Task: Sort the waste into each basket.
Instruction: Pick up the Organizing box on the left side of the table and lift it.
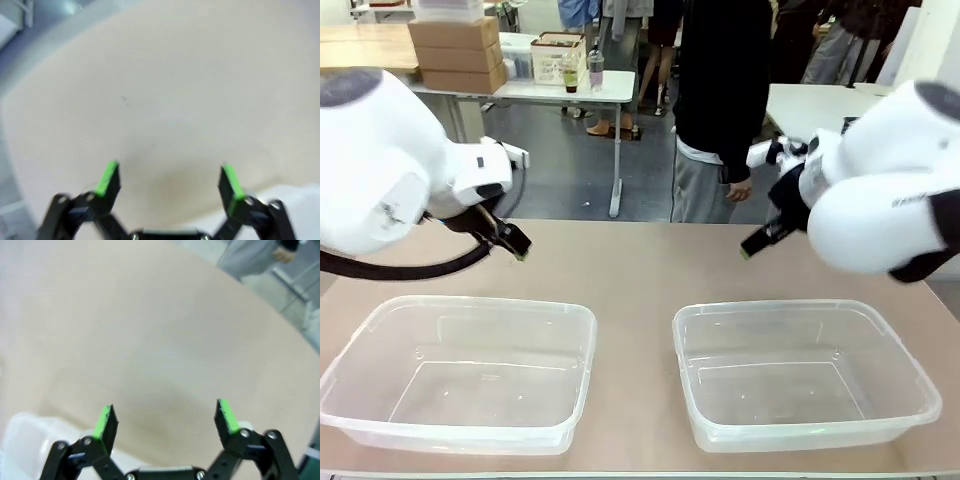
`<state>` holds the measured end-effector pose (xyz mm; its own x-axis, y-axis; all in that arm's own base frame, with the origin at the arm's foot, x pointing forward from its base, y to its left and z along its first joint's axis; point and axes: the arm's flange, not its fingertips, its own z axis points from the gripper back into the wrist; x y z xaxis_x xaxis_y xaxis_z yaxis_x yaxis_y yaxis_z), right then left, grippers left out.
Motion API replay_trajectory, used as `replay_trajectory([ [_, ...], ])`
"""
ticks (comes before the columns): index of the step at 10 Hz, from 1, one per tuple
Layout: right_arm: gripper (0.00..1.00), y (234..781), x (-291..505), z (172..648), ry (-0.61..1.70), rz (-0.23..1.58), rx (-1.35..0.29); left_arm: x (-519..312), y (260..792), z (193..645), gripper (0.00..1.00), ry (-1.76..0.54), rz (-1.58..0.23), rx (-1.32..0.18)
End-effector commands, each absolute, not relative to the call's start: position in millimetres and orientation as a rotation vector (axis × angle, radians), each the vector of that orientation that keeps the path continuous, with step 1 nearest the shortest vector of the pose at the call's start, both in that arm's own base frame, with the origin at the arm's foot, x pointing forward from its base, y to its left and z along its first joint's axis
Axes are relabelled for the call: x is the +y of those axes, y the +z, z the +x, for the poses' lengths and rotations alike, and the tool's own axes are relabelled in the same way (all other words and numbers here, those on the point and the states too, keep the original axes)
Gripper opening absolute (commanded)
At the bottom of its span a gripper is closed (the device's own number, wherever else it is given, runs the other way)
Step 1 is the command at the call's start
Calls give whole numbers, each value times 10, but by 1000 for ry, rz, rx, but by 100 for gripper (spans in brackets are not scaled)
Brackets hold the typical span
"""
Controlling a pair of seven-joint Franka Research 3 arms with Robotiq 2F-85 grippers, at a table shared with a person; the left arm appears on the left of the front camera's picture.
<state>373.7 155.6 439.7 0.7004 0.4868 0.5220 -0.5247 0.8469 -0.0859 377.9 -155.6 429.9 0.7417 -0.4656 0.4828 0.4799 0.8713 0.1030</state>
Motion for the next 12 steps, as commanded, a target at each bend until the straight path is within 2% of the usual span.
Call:
replay_trajectory([
  [1, 100, 5062, 1254, 2801, 515, 150, -579, -1563, 5002, 3064, 100, -476, -129, -502],
  [2, 100, 5085, 1235, 2518, 534, 183, -558, -1557, 5056, 2836, 100, -501, -188, -492],
  [3, 100, 4950, 1267, 2389, 488, 113, -577, -1549, 4973, 2715, 100, -483, -219, -475],
  [4, 100, 5214, 1418, 3172, 537, 129, -575, -1664, 5017, 3186, 100, -500, -119, -507],
  [5, 100, 5454, 1384, 2887, 526, 135, -578, -1664, 5017, 3186, 100, -500, -119, -507],
  [6, 100, 5202, 1376, 3089, 573, 262, -416, -1688, 5267, 2872, 100, -511, -175, -497],
  [7, 100, 5257, 977, 2971, 541, 695, -421, -1329, 5353, 2864, 100, -536, -437, -434],
  [8, 100, 5300, 591, 2830, 433, 1032, -368, -878, 5459, 2789, 100, -522, -755, -390],
  [9, 100, 5228, 277, 2736, 160, 1256, -306, -462, 5446, 2678, 100, -439, -958, -475],
  [11, 100, 4952, 50, 2835, -120, 1471, -290, -226, 5142, 2613, 100, -288, -1164, -465],
  [12, 100, 4886, 5, 2898, -206, 1576, -360, -201, 5059, 2657, 100, -227, -1210, -470],
])
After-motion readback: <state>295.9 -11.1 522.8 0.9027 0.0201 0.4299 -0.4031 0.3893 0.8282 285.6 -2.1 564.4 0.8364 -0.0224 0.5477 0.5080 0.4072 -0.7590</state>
